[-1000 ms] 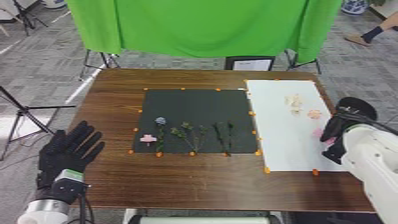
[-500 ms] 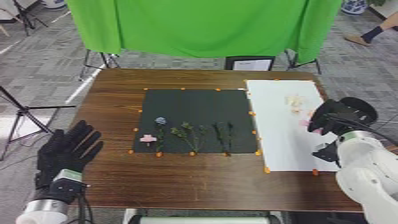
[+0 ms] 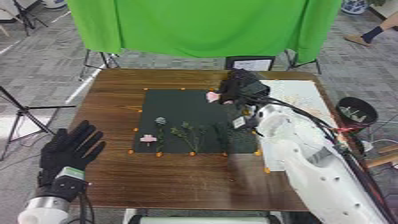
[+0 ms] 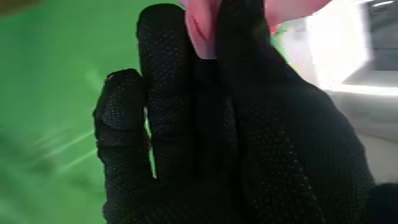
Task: Arrange flowers
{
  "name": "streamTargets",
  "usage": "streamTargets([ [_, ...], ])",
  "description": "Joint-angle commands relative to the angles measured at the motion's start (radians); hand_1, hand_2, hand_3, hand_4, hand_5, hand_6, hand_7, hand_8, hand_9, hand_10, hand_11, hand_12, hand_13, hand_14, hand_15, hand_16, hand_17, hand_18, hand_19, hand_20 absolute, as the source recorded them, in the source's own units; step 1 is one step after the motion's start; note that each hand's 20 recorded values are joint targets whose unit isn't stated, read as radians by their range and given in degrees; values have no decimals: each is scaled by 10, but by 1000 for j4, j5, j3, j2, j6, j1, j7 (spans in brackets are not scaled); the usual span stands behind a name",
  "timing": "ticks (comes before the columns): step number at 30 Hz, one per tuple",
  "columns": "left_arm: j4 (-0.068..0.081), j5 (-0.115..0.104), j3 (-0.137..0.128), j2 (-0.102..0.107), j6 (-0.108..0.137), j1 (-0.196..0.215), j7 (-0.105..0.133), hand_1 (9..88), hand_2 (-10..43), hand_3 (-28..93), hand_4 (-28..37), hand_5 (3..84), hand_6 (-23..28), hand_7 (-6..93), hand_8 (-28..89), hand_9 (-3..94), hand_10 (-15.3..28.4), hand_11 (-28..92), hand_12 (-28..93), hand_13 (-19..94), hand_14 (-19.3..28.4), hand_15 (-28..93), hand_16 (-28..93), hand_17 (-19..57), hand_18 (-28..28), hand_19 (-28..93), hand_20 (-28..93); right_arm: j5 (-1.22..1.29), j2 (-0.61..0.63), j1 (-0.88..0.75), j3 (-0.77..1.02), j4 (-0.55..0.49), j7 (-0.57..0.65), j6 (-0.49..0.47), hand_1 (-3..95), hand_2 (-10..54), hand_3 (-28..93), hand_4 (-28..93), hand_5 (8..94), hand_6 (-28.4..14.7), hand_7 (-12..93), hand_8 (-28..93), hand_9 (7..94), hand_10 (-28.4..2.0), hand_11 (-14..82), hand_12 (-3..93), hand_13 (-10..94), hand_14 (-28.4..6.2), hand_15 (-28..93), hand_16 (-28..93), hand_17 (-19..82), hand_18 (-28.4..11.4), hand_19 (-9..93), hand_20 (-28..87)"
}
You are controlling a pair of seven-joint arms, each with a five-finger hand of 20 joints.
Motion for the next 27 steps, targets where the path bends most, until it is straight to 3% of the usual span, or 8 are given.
streamTargets([
  [1, 4, -2, 14, 9, 14, -15, -22, 262, 173, 715, -283, 456, 100, 138, -77, 374, 147, 198, 107, 256, 160, 378, -81, -74, 166, 416, 117, -160, -144, 97, -177, 82, -51, -96, 600, -95, 658, -283, 791, 50, 255, -27, 863, -50, 41, 324, 728, -31, 293, 458, 340, -177, 785, 406],
  [3, 2, -3, 18, 12, 27, -18, -20, 262, 174, 716, -283, 456, 100, 139, -77, 374, 148, 198, 107, 256, 160, 379, -81, -74, 166, 416, 117, -216, -162, 110, -203, 113, -61, -103, 594, -95, 666, -283, 780, 46, 255, -28, 853, -57, 39, 323, 725, -33, 290, 457, 339, -181, 783, 407],
  [8, 3, -5, 22, 15, 28, -24, -22, 263, 175, 717, -283, 458, 101, 141, -78, 375, 149, 202, 107, 257, 160, 381, -82, -74, 166, 417, 117, -266, -189, 129, -234, 155, -43, -146, 587, -95, 673, -283, 759, 42, 261, -34, 837, -61, 39, 317, 719, -36, 287, 454, 337, -185, 777, 408],
  [11, -1, -14, 24, 15, 46, -26, -18, 264, 176, 716, -283, 459, 101, 142, -78, 377, 150, 205, 107, 257, 160, 384, -81, -74, 166, 418, 117, -314, -186, 134, -255, 170, -33, -158, 582, -95, 678, -283, 743, 36, 259, -36, 823, -63, 37, 313, 713, -38, 288, 454, 335, -187, 774, 407],
  [13, 0, -28, 22, 15, 38, -22, -13, 264, 176, 718, -283, 462, 103, 143, -78, 378, 151, 209, 108, 260, 161, 389, -81, -73, 166, 420, 118, -313, -192, 128, -253, 176, -25, -172, 580, -95, 680, -283, 734, 32, 258, -38, 809, -65, 38, 312, 706, -40, 288, 451, 331, -188, 770, 406],
  [20, 2, -35, 25, 15, 42, -28, -15, 267, 177, 719, -283, 463, 103, 144, -79, 381, 151, 211, 108, 261, 162, 397, -84, -73, 167, 424, 119, -327, -207, 115, -261, 195, -15, -180, 579, -95, 678, -283, 714, 26, 256, -44, 789, -71, 50, 299, 698, -39, 293, 445, 330, -190, 769, 406],
  [27, 1, -47, 28, 13, 50, -31, -4, 270, 179, 722, -283, 469, 101, 150, -80, 386, 148, 216, 109, 265, 163, 406, -83, -73, 168, 428, 120, -324, -207, 107, -253, 192, 7, -238, 576, -95, 684, -283, 644, 23, 226, -79, 702, -85, 133, 208, 675, -39, 307, 425, 321, -192, 764, 396],
])
